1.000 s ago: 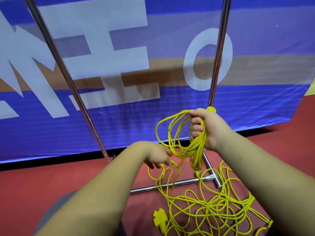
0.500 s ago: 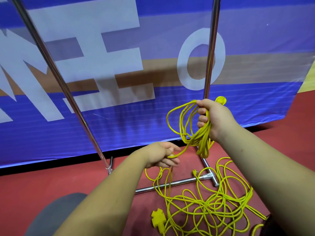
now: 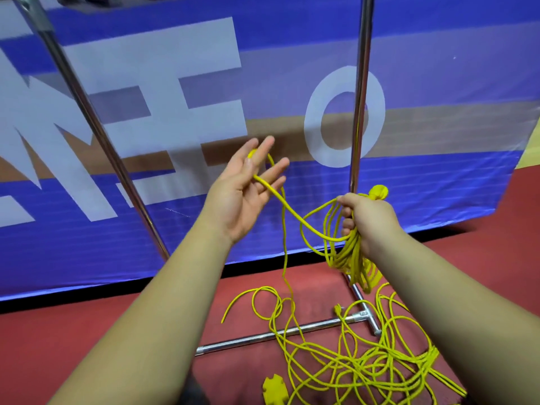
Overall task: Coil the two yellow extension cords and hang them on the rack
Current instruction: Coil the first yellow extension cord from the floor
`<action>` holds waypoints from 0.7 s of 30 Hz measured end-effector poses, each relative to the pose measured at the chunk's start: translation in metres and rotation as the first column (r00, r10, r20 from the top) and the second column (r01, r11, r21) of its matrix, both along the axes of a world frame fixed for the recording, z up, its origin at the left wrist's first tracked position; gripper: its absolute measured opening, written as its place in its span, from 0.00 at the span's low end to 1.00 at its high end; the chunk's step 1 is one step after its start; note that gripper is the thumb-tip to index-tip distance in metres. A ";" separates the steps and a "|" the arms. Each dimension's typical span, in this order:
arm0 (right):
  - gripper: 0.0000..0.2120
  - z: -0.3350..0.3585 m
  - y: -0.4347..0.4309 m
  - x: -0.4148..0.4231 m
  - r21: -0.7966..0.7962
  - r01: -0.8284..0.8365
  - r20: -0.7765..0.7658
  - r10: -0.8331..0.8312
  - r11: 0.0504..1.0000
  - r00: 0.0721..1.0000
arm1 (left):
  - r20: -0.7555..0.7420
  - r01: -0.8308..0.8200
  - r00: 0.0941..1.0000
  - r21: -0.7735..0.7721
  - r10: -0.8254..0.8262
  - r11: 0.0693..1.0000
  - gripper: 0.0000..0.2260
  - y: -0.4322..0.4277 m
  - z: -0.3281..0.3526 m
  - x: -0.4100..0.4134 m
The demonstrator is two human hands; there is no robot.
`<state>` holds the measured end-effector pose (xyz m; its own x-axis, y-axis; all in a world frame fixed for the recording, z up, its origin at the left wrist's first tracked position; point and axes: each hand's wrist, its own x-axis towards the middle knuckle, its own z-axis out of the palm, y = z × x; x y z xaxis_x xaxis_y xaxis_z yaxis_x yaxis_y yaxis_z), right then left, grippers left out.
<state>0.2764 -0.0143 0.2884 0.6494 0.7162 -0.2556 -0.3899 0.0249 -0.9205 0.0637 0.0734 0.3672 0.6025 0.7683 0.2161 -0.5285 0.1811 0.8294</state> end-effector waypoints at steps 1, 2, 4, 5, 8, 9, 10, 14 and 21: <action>0.06 0.000 0.001 -0.001 0.006 -0.012 -0.041 0.012 1.000 0.999 | 0.017 0.029 0.999 0.013 -0.029 0.999 0.20 -0.003 0.008 -0.002; 0.06 0.000 0.002 -0.001 0.008 -0.024 -0.077 0.025 1.000 0.997 | 0.012 0.052 0.999 0.010 -0.052 0.999 0.20 -0.005 0.011 -0.003; 0.06 0.000 0.003 -0.003 -0.003 -0.040 -0.126 0.040 0.999 0.991 | -0.078 0.060 0.995 -0.073 -0.066 0.995 0.19 -0.001 0.005 -0.006; 0.07 -0.002 0.002 -0.004 -0.010 -0.046 -0.137 0.044 0.999 0.990 | -0.159 0.039 0.985 -0.167 -0.066 0.985 0.19 0.004 -0.003 -0.008; 0.06 -0.005 0.002 -0.006 -0.022 -0.043 -0.118 0.040 0.999 0.992 | -0.486 -0.109 0.863 -0.443 -0.136 0.890 0.16 0.029 -0.040 -0.020; 0.06 -0.005 0.001 -0.007 -0.024 -0.036 -0.104 0.033 0.999 0.994 | -0.584 -0.151 0.795 -0.457 -0.167 0.877 0.14 0.034 -0.049 -0.025; 0.07 -0.005 0.001 -0.006 -0.026 -0.026 -0.088 0.024 0.999 0.996 | -0.666 -0.176 0.725 -0.427 -0.177 0.887 0.13 0.037 -0.057 -0.028; 0.08 -0.003 0.001 -0.006 -0.014 -0.025 -0.045 0.024 1.000 0.999 | -0.828 -0.176 0.559 -0.169 -0.043 0.970 0.10 0.035 -0.068 -0.027; 0.06 -0.005 -0.001 -0.014 -0.037 -0.110 0.016 0.111 0.993 0.994 | -0.809 -0.022 0.568 0.169 0.151 0.985 0.10 0.015 -0.059 -0.016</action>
